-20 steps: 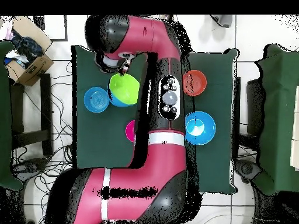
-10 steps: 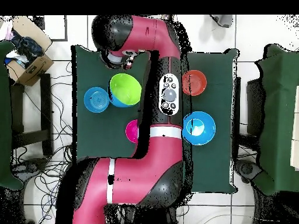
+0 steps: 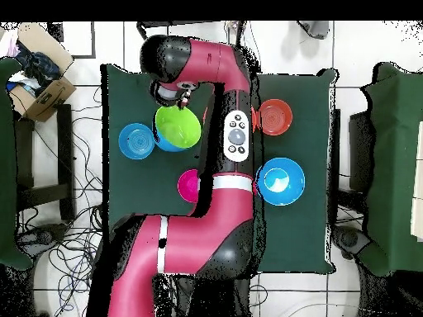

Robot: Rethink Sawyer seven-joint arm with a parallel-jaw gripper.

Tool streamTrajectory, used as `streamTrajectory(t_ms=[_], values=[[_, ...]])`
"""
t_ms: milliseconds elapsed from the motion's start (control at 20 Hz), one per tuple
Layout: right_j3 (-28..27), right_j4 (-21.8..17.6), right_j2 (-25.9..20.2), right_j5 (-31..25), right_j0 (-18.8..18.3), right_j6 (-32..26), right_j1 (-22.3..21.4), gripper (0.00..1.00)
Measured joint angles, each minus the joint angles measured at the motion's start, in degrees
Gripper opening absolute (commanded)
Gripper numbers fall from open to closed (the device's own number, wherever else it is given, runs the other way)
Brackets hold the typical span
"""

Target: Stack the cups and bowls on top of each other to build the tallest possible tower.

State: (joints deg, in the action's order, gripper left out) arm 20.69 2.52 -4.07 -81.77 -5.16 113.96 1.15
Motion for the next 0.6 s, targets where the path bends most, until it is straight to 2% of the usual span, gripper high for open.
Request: streamTrajectory(t_ms=[600], values=[[0.0, 1.1, -1.8, 0.0, 0.0, 0.0, 2.0, 1.0]])
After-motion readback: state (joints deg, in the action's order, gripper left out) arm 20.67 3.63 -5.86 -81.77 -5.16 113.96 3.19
